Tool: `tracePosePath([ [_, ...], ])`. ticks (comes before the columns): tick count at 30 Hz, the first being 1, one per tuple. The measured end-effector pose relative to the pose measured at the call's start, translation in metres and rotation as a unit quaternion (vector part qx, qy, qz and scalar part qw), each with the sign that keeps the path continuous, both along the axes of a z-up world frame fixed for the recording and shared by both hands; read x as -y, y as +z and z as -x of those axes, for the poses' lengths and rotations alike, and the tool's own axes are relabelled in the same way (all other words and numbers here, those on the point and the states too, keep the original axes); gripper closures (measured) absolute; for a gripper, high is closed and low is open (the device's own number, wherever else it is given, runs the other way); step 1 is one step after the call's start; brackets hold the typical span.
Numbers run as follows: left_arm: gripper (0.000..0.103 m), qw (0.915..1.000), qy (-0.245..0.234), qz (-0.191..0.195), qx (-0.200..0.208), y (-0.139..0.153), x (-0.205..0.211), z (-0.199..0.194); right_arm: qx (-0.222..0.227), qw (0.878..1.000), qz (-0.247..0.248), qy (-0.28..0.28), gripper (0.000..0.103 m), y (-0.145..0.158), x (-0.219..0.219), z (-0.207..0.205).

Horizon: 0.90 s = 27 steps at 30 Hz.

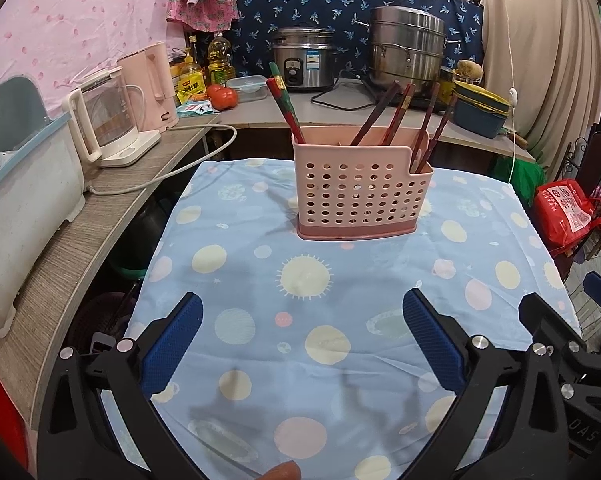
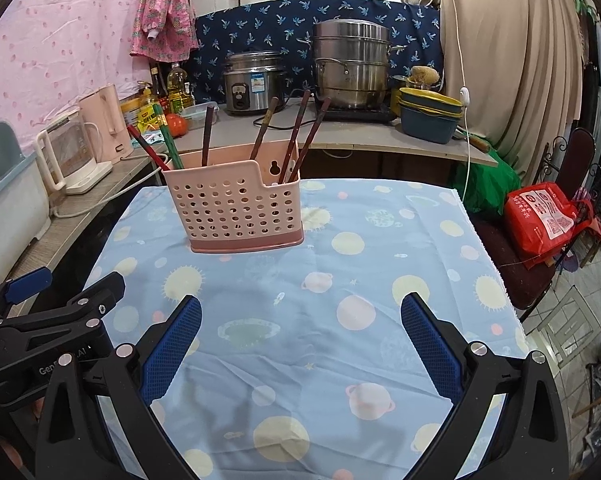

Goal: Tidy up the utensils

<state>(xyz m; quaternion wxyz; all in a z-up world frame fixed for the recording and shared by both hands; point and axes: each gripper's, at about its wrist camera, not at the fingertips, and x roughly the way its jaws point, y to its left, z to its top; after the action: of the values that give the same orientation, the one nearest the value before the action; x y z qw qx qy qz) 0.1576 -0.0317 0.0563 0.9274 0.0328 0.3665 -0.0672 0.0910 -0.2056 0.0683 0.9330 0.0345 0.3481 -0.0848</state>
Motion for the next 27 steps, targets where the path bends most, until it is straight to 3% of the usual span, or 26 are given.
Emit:
tracePosePath([
  [27, 0.007, 0.9999, 0.010, -0.010, -0.006, -0.0035, -0.0017, 0.0013, -0.006, 1.000, 0.002, 0.001, 0.007, -0.0038, -0.0023, 0.0013],
])
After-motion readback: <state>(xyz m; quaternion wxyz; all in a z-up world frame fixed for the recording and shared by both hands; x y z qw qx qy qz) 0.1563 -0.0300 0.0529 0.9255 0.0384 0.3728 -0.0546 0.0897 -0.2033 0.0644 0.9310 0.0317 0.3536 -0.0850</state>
